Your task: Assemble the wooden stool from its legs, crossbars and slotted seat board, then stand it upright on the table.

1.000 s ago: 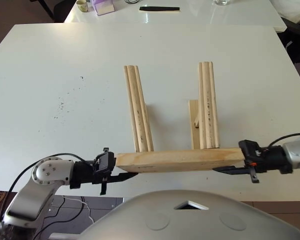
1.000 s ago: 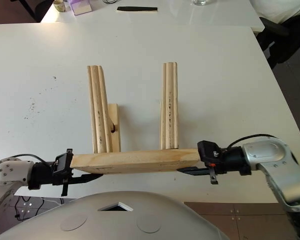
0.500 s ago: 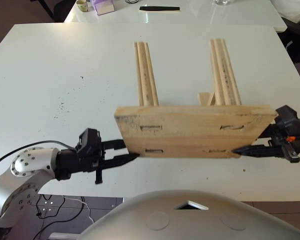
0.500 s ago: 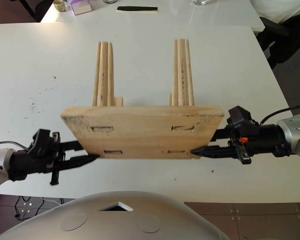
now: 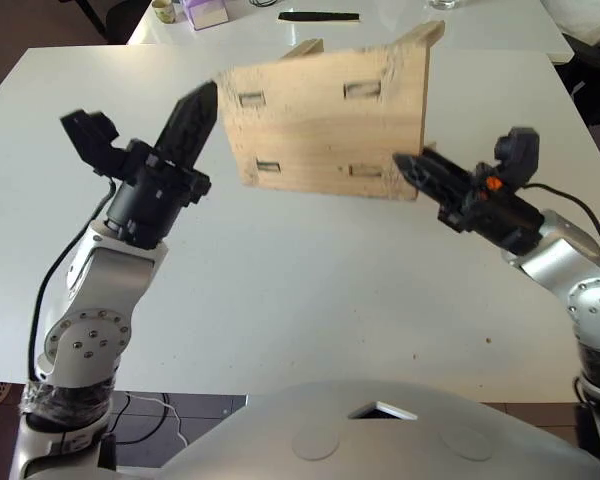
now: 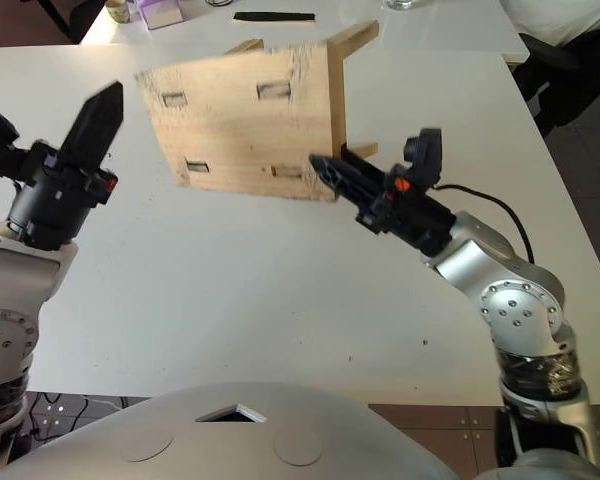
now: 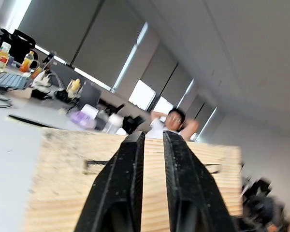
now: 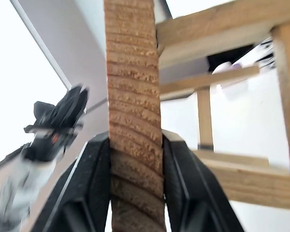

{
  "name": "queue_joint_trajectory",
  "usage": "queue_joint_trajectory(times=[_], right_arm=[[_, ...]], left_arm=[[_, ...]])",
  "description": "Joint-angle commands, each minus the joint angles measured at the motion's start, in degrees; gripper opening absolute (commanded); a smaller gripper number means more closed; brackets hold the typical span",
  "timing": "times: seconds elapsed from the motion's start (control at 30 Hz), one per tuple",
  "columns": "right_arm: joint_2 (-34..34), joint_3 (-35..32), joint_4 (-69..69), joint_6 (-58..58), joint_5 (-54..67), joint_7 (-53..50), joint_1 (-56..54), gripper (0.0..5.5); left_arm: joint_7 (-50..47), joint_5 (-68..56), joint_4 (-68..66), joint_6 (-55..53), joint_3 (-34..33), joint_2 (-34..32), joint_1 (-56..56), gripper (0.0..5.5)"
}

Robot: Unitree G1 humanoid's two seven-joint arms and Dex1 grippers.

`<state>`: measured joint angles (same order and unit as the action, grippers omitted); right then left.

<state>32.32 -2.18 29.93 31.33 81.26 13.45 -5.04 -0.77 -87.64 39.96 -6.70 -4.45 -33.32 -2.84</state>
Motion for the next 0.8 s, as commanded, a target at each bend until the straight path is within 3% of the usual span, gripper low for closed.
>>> queue_joint_trajectory(times=[0.03,0.2,0.4,0.53,0.8], right_arm=[[-20.98,-7.04,17.10,-23.37,31.74,-44.65,-24.76,1.30],[-26.03,-7.50,17.85,-23.24,31.74,-54.56,-27.74,1.30],[-28.72,-14.43,14.13,-21.47,31.74,-72.23,-28.51,1.30],[-30.47,-16.17,7.46,-14.67,31.73,-74.95,-23.49,1.30],[-30.92,-12.09,-3.03,-6.62,31.72,-71.10,-15.85,1.30]], left_arm=[[-34.73,-25.35,15.21,13.81,1.58,11.79,15.05,0.00],[-38.90,-25.36,15.89,13.49,0.90,13.99,15.18,0.00],[-43.92,-25.32,16.11,14.34,-1.47,15.77,17.46,0.00],[-44.39,-25.27,15.08,14.07,-3.32,16.65,17.32,0.00],[-39.48,-23.52,10.91,10.84,-4.84,18.03,15.63,0.00]])
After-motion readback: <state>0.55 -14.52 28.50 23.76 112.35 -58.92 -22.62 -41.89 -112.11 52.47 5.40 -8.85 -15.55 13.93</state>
